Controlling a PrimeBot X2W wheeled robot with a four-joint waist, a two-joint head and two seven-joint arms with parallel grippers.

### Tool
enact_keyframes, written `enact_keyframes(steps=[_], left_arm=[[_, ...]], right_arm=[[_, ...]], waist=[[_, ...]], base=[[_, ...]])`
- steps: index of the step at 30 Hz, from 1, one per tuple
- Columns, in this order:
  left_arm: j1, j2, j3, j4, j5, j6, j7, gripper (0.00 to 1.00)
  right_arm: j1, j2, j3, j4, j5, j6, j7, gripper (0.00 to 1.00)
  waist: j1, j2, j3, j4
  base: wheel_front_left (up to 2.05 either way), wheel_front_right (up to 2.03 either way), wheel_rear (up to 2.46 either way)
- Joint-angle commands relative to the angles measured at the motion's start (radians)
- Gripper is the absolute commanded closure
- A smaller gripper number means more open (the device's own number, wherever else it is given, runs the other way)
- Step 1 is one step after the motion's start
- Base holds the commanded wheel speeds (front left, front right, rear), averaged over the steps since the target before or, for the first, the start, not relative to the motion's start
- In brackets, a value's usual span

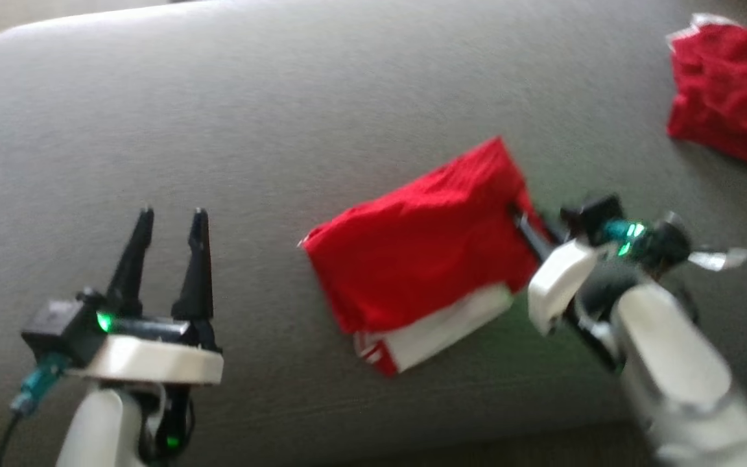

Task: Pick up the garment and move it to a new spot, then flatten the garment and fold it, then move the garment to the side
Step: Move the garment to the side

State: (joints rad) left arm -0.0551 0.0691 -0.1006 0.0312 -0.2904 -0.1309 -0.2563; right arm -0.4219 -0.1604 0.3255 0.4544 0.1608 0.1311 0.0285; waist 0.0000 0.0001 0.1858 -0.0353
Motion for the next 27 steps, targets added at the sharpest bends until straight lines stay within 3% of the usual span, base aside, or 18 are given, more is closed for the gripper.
enact_keyframes(steps=[1,7,19,27], left_arm=[[-0.07,0.024,0.025,-0.046,0.01,0.0,-0.006,0.0],[-0.183,0.066,-0.015,-0.07,0.004,0.0,-0.006,0.0],[-0.441,0.188,-0.138,-0.052,0.015,0.0,-0.003,0.0],[-0.532,0.229,-0.219,0.017,-0.011,0.0,0.003,0.0]], right_arm=[[-0.074,-0.03,0.026,-0.042,0.008,0.0,0.0,1.0],[-0.26,-0.135,0.087,-0.022,0.063,0.0,-0.031,1.0],[-0.529,-0.236,0.109,0.089,0.179,0.0,-0.142,1.0],[-0.642,-0.314,0.045,0.243,0.203,0.0,-0.204,1.0]], waist=[[0.0,-0.0001,0.075,-0.09],[0.0,-0.0001,0.196,-0.226],[0.0,-0.0001,0.38,-0.428],[0.0,-0.0001,0.418,-0.465]], base=[[0.0,0.0,0.0],[0.0,0.0,0.0],[0.0,0.0,0.0],[0.0,0.0,0.0]])
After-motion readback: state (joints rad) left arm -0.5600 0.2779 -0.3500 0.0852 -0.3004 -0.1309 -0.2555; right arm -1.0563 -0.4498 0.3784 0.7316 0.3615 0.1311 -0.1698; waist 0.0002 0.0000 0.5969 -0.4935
